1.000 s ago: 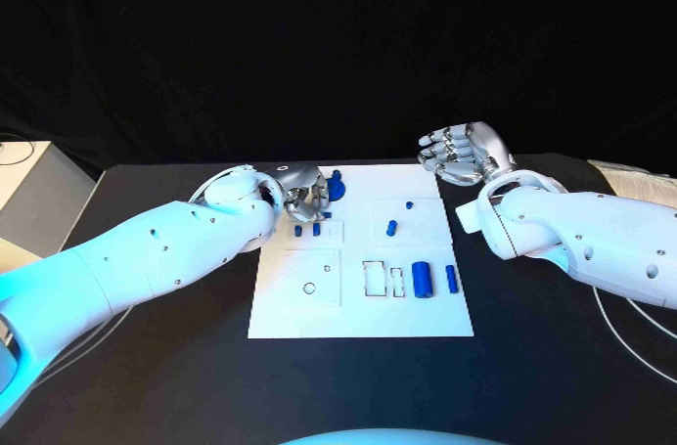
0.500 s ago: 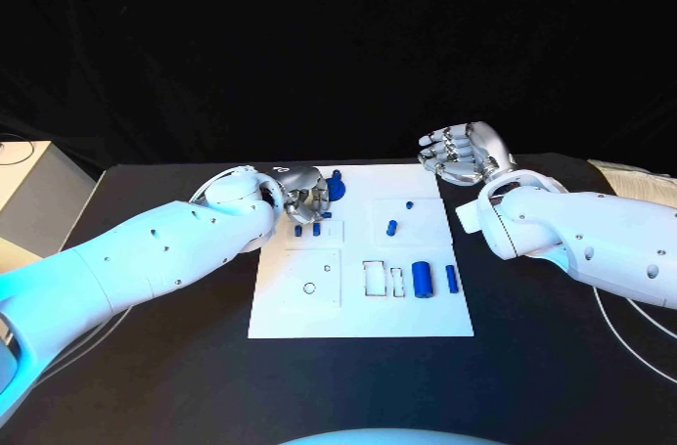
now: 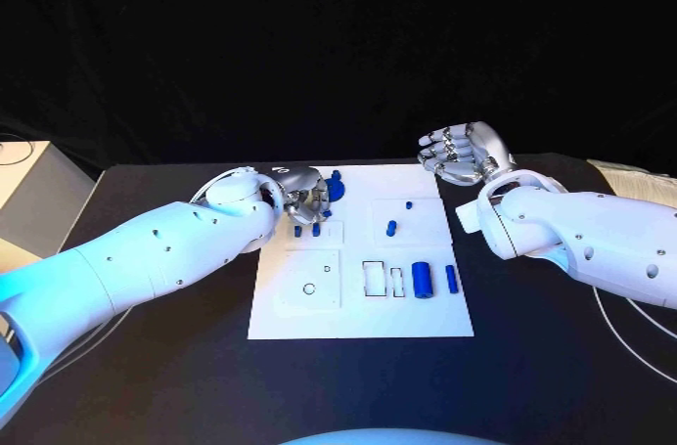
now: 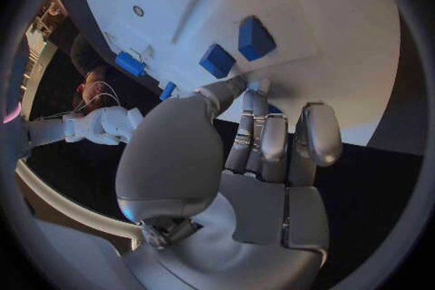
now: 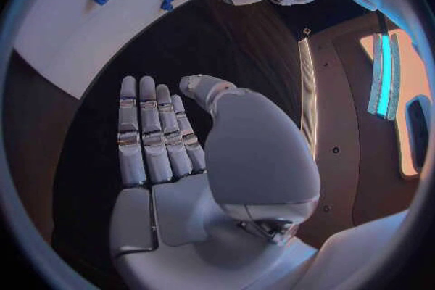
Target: Assemble the parts on the task board
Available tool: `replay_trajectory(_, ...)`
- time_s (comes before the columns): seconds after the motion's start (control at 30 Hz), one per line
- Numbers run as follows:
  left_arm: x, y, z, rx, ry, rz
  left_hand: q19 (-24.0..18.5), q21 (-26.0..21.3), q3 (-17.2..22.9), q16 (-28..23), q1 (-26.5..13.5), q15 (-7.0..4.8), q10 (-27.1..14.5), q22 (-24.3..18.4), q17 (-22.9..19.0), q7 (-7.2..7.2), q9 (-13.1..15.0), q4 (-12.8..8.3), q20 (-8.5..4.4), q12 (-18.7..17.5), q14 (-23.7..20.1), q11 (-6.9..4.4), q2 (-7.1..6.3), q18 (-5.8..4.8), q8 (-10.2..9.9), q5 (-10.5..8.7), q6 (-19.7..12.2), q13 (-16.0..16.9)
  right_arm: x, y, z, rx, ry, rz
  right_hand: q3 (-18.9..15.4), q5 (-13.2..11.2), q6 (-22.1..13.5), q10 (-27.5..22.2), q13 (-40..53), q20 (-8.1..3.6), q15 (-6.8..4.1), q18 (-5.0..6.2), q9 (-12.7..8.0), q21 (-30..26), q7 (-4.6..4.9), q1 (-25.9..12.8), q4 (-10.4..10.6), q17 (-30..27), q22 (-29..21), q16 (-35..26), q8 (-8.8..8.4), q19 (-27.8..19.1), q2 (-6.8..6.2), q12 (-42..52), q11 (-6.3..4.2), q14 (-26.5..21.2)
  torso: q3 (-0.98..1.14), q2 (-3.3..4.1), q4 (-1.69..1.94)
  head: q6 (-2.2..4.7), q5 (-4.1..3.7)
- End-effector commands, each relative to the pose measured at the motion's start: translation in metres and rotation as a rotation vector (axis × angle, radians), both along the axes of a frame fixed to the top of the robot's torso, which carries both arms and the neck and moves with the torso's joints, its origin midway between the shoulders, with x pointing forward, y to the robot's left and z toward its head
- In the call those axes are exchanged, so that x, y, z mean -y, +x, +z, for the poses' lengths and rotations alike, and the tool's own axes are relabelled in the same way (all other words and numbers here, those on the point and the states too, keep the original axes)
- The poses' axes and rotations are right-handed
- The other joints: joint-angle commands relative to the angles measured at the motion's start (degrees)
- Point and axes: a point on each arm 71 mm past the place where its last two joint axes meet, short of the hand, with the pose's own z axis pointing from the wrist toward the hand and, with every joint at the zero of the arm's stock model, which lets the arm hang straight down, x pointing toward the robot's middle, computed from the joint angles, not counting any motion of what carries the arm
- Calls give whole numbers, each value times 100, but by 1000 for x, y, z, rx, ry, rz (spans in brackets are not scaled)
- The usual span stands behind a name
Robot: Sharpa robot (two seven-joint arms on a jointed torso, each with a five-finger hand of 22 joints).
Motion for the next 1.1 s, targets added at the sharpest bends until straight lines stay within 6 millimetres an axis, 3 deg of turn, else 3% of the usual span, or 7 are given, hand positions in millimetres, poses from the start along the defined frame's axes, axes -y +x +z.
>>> replay_trajectory(0.03,3,-3,-6,-31,0,-25,-41,-41,-120,13,-91,34,-66,-9,-16,-6,-4,42,19,49,-30,-3,-18,19,-40,-4,-21,16,-1,0,1,5,-5,17,-7,-38,49,-2,-7,11,2,21,-9,5,-9,-57,-18,-6,-5,-35,-37,47,6,-24,-43,50,1,-1,1,-5,-9)
replay_trajectory(0.37,2,-2,-6,-37,-1,-19,-59,-68,-277,11,-111,38,-115,-32,-29,-5,-22,132,25,82,-51,1,30,26,-62,-3,20,34,-1,0,1,6,-5,17,-7,-38,49,-2,-7,11,2,21,-9,5,-9,-57,-18,-6,-5,-35,-37,47,6,-24,-43,50,5,-1,0,-1,-15)
replay_trajectory(0.83,4,-3,-6,-54,-23,-14,-82,-109,-612,7,-168,35,-135,-63,-61,-55,-37,432,30,146,-94,-12,153,36,-31,-1,241,46,-2,0,0,6,-5,18,-7,-38,49,-2,-7,11,2,21,-9,5,-9,-57,-18,-6,-5,-35,-37,47,6,-24,-43,50,4,0,4,-6,-14)
replay_trajectory(0.93,3,-3,-6,-56,-25,-11,-67,-101,-343,6,231,-3,-88,-50,-52,-106,-51,351,1,109,-87,-53,384,34,-14,4,371,3,-2,0,0,7,-5,17,-7,-38,49,-2,-7,11,2,21,-9,5,-9,-57,-18,-6,-5,-35,-37,47,6,-24,-43,50,5,-1,3,-8,-12)
replay_trajectory(1.1,4,-3,-6,-55,-27,-12,-50,-82,68,3,454,-23,-6,-27,-24,-74,-79,231,-23,10,-71,-71,408,28,-37,5,434,-83,-2,0,0,7,-5,17,-7,-38,49,-2,-7,11,2,21,-9,5,-9,-57,-18,-6,-5,-35,-37,47,6,-24,-43,50,2,-3,3,-11,-13)
